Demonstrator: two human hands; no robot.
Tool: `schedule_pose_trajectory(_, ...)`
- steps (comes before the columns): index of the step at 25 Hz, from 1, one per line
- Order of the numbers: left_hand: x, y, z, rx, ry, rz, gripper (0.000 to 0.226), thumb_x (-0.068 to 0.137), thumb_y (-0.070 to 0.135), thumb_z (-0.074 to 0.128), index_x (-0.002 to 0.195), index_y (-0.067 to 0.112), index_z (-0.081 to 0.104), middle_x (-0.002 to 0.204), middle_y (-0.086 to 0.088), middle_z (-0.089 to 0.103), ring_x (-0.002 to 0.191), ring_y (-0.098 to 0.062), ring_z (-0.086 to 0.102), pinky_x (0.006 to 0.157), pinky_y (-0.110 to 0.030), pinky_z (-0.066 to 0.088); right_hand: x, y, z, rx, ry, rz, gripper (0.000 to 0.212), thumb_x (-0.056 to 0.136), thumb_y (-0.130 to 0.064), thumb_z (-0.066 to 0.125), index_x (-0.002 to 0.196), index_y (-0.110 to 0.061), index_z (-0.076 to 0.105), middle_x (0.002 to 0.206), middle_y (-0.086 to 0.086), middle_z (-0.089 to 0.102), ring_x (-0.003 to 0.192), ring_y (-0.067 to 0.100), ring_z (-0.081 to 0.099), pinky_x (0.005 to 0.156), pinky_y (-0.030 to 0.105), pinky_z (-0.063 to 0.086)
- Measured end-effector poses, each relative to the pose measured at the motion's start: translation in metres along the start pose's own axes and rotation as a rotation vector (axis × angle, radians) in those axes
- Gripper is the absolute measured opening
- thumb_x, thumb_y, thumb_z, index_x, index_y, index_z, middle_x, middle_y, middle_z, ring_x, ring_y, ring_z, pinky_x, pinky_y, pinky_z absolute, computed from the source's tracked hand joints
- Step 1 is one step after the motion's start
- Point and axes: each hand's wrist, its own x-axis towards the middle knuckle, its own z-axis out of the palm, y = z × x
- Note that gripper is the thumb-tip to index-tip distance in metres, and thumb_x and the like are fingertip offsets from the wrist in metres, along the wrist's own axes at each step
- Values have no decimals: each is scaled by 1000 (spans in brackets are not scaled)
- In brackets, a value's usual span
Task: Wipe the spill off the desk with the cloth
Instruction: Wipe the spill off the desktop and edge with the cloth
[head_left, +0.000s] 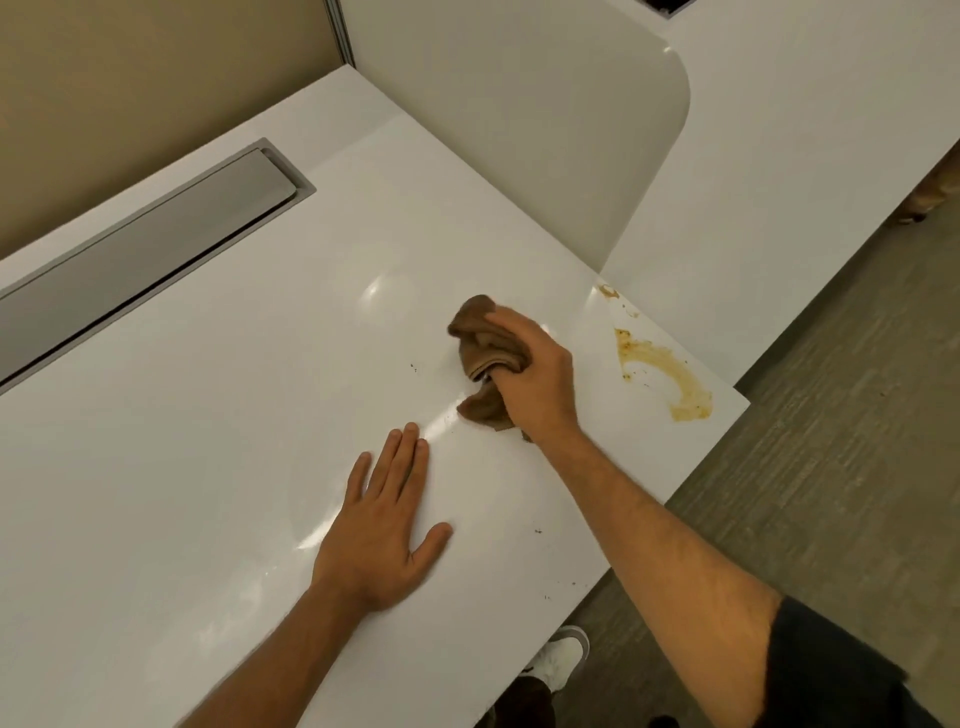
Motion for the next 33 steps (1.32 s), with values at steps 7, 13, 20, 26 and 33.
schedule_pose_trajectory(7, 0, 0, -1, -25, 4, 10, 88, 104, 62, 30, 168, 14, -5, 177, -3, -12, 164, -20, -7, 129, -46, 0, 44, 5, 4, -490, 228, 210, 96, 90, -38, 76, 161, -6, 21, 165, 16, 25, 153, 32, 25, 126, 42, 23)
schedule_pose_trajectory(13, 0, -1, 0, -35, 15, 11, 88, 104, 62, 32, 168, 13, -2, 177, -4, -9, 164, -21, -5, 129, -48, 4, 84, 5, 30, -364, 53, 47, 85, 80, -16, 78, 154, -18, 38, 153, 1, 46, 138, 14, 44, 118, 29, 36)
schedule_pose_trajectory(20, 0, 0, 1, -40, 45, -1, 87, 104, 62, 34, 169, 13, 2, 178, -5, -6, 164, -21, -4, 129, -47, 4, 133, -9, 78, -279, -211, -159, 61, 80, -1, 65, 139, -14, 57, 137, -4, 57, 131, 12, 40, 110, 26, 40)
schedule_pose_trajectory(26, -1, 1, 0, -67, 56, -13, 91, 104, 63, 36, 168, 12, -3, 177, -4, -10, 164, -21, -7, 129, -45, 2, 137, -15, 76, -296, -594, -236, 63, 76, 2, 71, 135, -20, 65, 139, -3, 64, 128, 16, 55, 112, 36, 43)
schedule_pose_trajectory(33, -5, 3, -6, -120, 125, -55, 98, 100, 73, 24, 167, 9, -7, 177, -8, -11, 164, -25, -9, 130, -41, -13, 32, 0, 26, -274, -734, -250, 51, 75, 0, 71, 119, -26, 75, 127, -5, 73, 118, 12, 66, 107, 36, 51)
